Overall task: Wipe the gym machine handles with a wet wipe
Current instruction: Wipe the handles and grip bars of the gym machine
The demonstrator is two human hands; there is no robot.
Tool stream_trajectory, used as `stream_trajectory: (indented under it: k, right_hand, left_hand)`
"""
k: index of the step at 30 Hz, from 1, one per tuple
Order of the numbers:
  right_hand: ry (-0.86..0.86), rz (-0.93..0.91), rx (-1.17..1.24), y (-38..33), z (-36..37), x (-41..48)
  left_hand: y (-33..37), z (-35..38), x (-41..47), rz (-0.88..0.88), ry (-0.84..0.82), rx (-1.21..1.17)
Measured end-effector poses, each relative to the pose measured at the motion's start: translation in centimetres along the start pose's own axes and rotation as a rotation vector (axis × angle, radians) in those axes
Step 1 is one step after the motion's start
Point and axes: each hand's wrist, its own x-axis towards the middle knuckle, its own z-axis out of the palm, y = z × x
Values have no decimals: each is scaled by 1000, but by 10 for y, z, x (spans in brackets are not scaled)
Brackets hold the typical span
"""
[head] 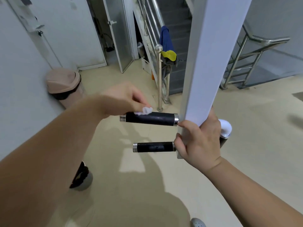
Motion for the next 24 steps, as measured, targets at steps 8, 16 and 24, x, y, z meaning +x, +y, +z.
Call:
stream_trajectory:
  k: [8,16,24]
  right_hand:
    - [12,-49,-45,3,0,-2]
    - [-10,-6,-38,5,2,-4]
    - [-179,13,-163,15,-3,-31]
  left_hand:
    - [23,51,-1,463,357,647]
    - [-47,143,-48,716,952,599]
    - [-87,214,-41,157,1069,247]
